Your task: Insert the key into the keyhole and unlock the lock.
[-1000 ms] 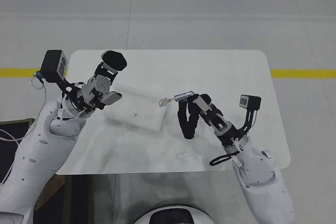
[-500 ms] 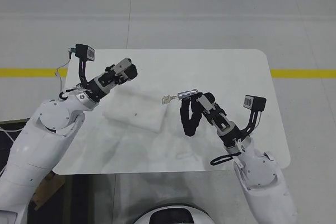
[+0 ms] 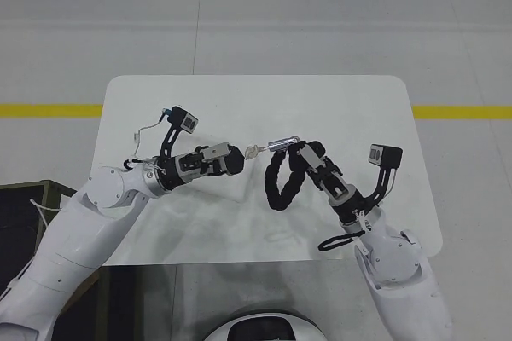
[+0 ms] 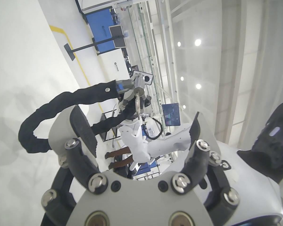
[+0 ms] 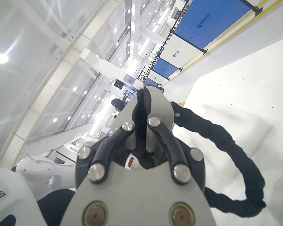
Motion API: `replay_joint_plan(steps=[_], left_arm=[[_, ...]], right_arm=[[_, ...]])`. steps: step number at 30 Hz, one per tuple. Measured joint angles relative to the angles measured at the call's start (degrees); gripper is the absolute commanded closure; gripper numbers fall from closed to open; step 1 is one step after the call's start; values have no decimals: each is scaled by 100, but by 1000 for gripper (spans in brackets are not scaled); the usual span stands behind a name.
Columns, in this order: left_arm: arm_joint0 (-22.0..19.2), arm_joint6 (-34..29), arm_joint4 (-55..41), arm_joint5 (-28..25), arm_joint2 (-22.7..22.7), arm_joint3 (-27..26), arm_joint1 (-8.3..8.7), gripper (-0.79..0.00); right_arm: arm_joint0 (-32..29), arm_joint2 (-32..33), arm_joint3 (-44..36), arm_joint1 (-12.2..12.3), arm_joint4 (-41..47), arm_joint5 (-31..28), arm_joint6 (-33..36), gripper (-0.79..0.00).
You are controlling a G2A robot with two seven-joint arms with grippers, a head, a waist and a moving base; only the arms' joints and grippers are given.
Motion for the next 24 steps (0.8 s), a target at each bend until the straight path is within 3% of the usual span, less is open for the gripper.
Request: replay_joint_plan(steps=[17, 24], left_arm=[[5, 3, 43, -187, 25, 54, -239, -9], [21, 50, 245, -196, -2, 48, -307, 0]], right_arm=[[-77, -36, -12, 39, -65, -43, -42, 0], [-112, -69, -20, 55, -157, -74, -70, 0]])
